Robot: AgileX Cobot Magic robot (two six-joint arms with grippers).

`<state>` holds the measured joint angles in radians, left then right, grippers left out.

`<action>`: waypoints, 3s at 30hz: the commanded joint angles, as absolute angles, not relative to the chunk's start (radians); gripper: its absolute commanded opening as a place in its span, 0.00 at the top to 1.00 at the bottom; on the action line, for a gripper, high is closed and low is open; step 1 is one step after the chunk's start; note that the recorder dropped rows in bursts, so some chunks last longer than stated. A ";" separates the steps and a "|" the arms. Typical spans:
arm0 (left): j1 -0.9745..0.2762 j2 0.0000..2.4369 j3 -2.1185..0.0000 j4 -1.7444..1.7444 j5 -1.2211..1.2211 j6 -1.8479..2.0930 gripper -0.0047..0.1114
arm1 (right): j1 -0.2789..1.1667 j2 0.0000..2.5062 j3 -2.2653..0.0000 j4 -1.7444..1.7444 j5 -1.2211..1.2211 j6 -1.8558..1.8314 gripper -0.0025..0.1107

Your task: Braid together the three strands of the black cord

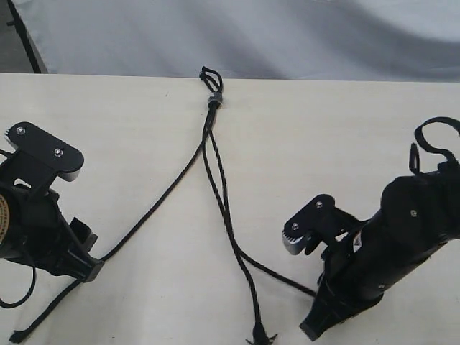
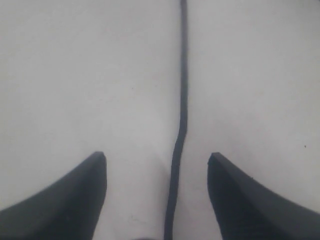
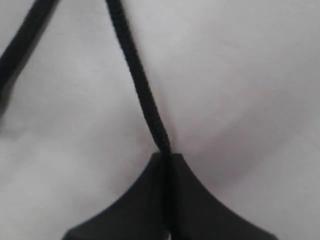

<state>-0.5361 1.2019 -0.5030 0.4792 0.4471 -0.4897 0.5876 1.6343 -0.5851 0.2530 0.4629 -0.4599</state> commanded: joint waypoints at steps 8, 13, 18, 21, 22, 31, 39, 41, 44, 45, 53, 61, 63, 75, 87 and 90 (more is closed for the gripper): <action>-0.534 1.194 -0.497 0.466 0.450 -0.493 0.47 | 0.940 1.577 -0.970 0.419 0.639 -0.726 0.98; -0.534 1.194 -0.497 0.466 0.453 -0.493 0.47 | 0.932 1.571 -1.155 0.134 0.754 -0.525 0.98; -0.534 1.194 -0.495 0.466 0.453 -0.493 0.47 | 0.797 1.569 -1.178 -0.203 0.827 -0.241 0.98; -0.534 1.194 -0.495 0.466 0.453 -0.493 0.47 | 0.684 1.569 -1.159 -0.269 0.838 -0.164 0.98; -0.534 1.194 -0.495 0.466 0.453 -0.493 0.47 | 0.649 1.569 -1.150 -0.274 0.838 -0.155 0.98; -0.534 1.194 -0.495 0.460 0.453 -0.495 0.47 | 0.387 1.569 -0.870 -0.186 0.661 -0.042 0.98; -0.534 1.194 -0.495 0.460 0.453 -0.500 0.47 | 0.380 1.578 -0.599 -0.135 0.507 -0.039 0.98; -0.534 1.194 -0.495 0.458 0.453 -0.500 0.47 | 0.380 1.578 -0.567 -0.129 0.485 -0.024 0.98; -0.534 1.194 -0.495 0.456 0.453 -0.500 0.47 | 0.392 1.578 -0.549 -0.103 0.472 -0.024 0.98; -0.534 1.194 -0.495 0.456 0.453 -0.500 0.47 | 0.391 1.578 -0.546 -0.100 0.472 -0.022 0.98; -0.534 1.194 -0.495 0.456 0.453 -0.500 0.47 | 0.391 1.578 -0.546 -0.071 0.450 -0.017 0.96; -0.534 1.194 -0.495 0.458 0.446 -0.500 0.47 | 0.391 1.534 -0.573 -0.064 0.469 -0.047 0.32; -0.534 1.194 -0.495 0.458 0.410 -0.500 0.47 | 0.391 1.467 -0.591 -0.064 0.475 -0.047 0.32; -0.746 1.526 -0.774 0.277 0.277 -0.498 0.47 | 0.384 1.282 -0.592 -0.103 0.297 -0.042 0.32; -0.930 1.996 -1.207 0.191 0.640 -0.442 0.47 | 0.212 1.282 -0.531 -0.103 0.222 -0.038 0.32; -0.930 2.014 -1.207 0.118 0.620 -0.364 0.47 | 0.212 1.282 -0.531 -0.103 0.215 -0.038 0.32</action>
<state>-0.9242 2.0012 -1.2048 0.1667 0.6222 -0.4010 0.2167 1.2860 -0.5328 -0.1008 0.2351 -0.0372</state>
